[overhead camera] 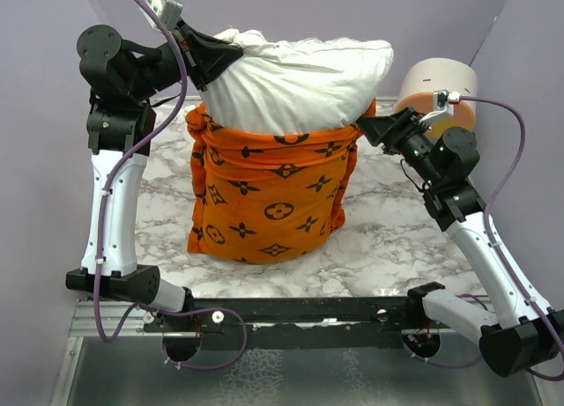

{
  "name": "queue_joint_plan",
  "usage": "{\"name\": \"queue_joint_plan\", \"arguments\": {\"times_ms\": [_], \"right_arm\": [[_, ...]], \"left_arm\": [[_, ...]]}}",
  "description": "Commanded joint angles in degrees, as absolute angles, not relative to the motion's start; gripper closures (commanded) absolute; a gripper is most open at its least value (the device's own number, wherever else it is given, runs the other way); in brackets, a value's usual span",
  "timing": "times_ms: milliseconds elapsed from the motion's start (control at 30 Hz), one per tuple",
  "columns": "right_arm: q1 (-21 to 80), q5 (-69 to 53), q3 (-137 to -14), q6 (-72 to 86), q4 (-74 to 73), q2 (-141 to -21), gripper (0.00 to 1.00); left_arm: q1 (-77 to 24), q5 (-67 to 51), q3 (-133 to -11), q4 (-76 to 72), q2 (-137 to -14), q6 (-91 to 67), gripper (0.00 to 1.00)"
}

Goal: Remove the pillowcase from the pillow
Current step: Remove the pillow from the pillowcase.

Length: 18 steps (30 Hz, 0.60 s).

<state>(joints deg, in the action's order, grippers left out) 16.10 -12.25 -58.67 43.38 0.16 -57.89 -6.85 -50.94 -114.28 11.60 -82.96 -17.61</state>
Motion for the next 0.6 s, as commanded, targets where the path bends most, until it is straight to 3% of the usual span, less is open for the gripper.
{"name": "queue_joint_plan", "arguments": {"times_ms": [0,167,333,567], "right_arm": [[15.73,-13.18,-58.32,49.22,4.91,-59.77,0.45],[15.73,-11.12,-57.58,52.19,6.46,-60.25,0.45],[15.73,-2.39,-61.49,51.63,-1.5,-64.24,0.45],[15.64,2.72,-62.44,53.01,-4.57,-69.16,0.5]], "left_arm": [[-6.77,-53.48,-113.99,9.93,-80.41,-16.4,1.0],[-6.77,-54.35,-113.18,9.88,-79.98,-15.58,1.0],[-6.76,-54.81,-113.16,9.43,-79.71,-15.83,1.0],[-6.77,-55.68,-113.65,9.57,-79.25,-15.47,1.0]]}}
